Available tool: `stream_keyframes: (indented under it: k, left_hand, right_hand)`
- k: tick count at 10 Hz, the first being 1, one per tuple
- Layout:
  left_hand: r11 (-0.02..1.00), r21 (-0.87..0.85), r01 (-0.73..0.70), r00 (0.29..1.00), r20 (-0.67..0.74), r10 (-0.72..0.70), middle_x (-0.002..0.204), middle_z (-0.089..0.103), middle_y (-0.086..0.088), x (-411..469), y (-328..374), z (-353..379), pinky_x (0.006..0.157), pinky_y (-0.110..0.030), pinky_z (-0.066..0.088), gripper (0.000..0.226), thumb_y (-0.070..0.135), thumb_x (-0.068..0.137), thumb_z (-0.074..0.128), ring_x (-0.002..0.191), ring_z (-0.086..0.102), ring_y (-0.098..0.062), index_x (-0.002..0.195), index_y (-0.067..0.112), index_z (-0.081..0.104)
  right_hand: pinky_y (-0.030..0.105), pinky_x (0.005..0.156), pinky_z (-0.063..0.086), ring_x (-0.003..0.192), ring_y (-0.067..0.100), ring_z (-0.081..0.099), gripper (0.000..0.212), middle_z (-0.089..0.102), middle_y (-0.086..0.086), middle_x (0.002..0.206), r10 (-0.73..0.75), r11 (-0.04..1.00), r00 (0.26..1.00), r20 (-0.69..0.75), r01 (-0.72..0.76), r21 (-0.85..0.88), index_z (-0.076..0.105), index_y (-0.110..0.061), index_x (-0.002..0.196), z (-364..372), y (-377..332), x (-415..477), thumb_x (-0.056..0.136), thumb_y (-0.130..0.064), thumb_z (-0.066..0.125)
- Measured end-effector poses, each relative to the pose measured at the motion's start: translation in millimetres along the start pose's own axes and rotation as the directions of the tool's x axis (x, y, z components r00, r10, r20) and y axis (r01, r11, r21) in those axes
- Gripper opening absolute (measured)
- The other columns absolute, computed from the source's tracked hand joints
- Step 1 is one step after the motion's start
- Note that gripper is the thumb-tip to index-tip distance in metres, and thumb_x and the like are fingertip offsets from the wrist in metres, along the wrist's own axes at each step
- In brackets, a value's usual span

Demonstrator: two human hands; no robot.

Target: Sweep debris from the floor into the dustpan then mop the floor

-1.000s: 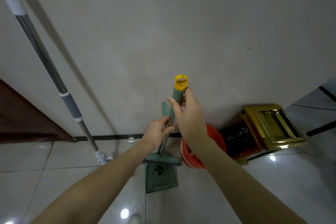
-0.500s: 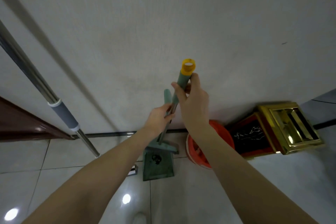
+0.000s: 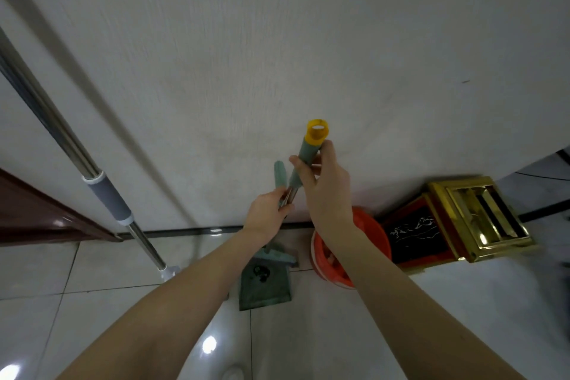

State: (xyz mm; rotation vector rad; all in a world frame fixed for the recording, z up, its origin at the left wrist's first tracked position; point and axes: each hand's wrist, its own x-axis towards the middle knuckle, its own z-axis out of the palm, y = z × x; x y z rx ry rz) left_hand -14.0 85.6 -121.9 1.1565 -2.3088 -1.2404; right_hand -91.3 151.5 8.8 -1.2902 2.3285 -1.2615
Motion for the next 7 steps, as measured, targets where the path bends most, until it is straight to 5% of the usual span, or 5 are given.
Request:
stream_keyframes:
  k: [3,5,7]
  left_hand:
    - [0.999,-0.029,0.026,1.0,0.017,-0.026,0.112,0.067,-0.003,-17,2,-3,0.086,-0.034,0.052,0.027,0.025,0.096,0.053,0.099,0.064,-0.021,0.123,0.024,0.05]
    - [0.999,-0.034,0.041,0.999,-0.001,-0.042,0.127,0.061,-0.004,-56,7,-22,0.091,-0.027,0.044,0.042,0.025,0.095,0.055,0.117,0.056,-0.021,0.134,0.03,0.041]
    - [0.999,-0.042,0.033,0.994,-0.099,-0.037,0.122,0.063,-0.005,-104,34,-57,0.09,-0.024,0.04,0.037,0.022,0.096,0.054,0.114,0.058,-0.019,0.131,0.027,0.046]
  right_hand:
    - [0.014,0.062,0.043,0.077,0.011,0.058,0.028,0.055,-0.011,0.091,0.007,0.999,0.999,-0.046,-0.009,-0.043,0.044,-0.023,0.108,-2,-5,-11,0.093,-0.04,0.061]
    - [0.033,0.084,0.047,0.108,0.021,0.059,0.053,0.063,0.004,0.12,0.034,0.999,0.998,0.045,-0.034,0.009,0.04,-0.023,0.14,-21,-13,-25,0.093,-0.036,0.061]
    - [0.037,0.093,0.047,0.117,0.021,0.056,0.063,0.059,0.003,0.127,-0.039,0.998,0.999,0.025,0.04,-0.052,0.028,-0.036,0.149,-62,-34,-62,0.094,-0.042,0.057]
